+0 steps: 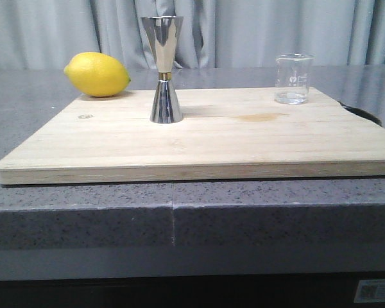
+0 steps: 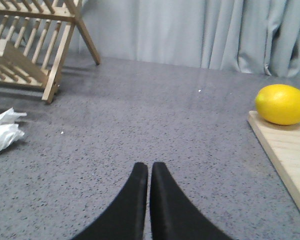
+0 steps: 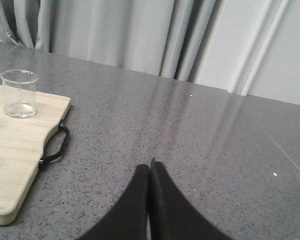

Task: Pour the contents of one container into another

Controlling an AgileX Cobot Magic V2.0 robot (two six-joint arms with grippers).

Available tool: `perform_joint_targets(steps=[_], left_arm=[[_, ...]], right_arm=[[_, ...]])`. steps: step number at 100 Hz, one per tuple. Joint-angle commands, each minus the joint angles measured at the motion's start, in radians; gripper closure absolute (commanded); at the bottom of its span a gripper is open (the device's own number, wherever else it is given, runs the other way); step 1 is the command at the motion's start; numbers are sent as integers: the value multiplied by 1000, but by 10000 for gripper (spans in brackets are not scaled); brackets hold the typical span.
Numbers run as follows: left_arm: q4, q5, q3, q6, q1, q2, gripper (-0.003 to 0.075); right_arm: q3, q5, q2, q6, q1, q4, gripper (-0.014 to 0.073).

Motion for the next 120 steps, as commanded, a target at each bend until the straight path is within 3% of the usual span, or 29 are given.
perform_joint_targets(steps=[1,14,44,120], left_arm=[[137,-136,15,-143,-14,-26,739],[178,-240,95,-146,-39,-101,739],[166,-291,174,-146,-48,-122,739],[171,-266,172,-146,-48,-122,739]], right_arm=[[-25,-72,9,-1,-4,-22,666],[-25,-72,9,-1,-4,-22,666],[-21,-71,9,-1,-4,-22,666],[-21,-71,9,-1,-4,-22,666]])
